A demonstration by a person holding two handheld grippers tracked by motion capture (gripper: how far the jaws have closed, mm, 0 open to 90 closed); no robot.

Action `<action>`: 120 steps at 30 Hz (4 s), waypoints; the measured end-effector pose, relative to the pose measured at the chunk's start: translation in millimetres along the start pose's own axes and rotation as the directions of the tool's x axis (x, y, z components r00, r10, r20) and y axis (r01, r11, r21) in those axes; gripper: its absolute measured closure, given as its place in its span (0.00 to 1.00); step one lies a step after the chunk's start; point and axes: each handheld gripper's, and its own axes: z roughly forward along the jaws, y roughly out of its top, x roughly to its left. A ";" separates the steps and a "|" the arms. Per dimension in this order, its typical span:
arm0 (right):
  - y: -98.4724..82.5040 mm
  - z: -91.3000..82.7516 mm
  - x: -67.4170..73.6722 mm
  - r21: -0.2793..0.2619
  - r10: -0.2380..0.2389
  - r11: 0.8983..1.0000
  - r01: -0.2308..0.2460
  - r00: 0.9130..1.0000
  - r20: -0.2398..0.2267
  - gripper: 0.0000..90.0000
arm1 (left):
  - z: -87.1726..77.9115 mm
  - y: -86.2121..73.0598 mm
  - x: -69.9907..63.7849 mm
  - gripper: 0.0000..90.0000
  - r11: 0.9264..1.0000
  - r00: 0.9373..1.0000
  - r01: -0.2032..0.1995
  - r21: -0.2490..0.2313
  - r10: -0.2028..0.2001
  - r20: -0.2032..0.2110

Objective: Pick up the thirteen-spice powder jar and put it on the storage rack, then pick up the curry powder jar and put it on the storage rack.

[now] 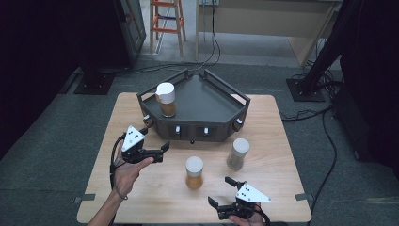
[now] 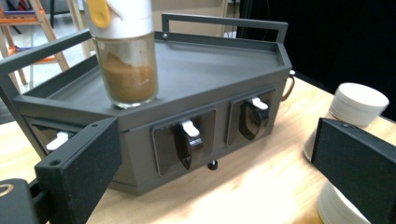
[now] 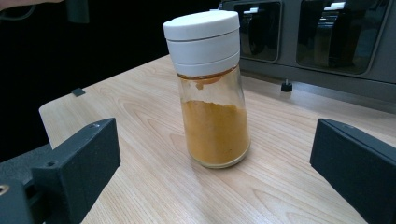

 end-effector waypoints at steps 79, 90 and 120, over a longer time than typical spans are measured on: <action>-0.3 0.2 -1.0 -0.003 0.016 1.000 -0.016 1.000 -0.003 0.02 | -69.8 -134.1 -40.0 0.02 0.998 0.990 -0.002 -0.063 0.011 0.144; -0.6 -1.2 -0.9 -0.007 0.015 1.000 -0.015 1.000 -0.001 0.02 | -70.0 -146.6 -38.9 0.02 0.998 0.990 0.013 -0.053 -0.006 0.139; 3.0 1.8 0.3 -0.002 0.001 1.000 -0.001 1.000 0.012 0.02 | -69.4 -154.0 -36.1 0.02 0.998 0.990 0.025 -0.050 -0.018 0.143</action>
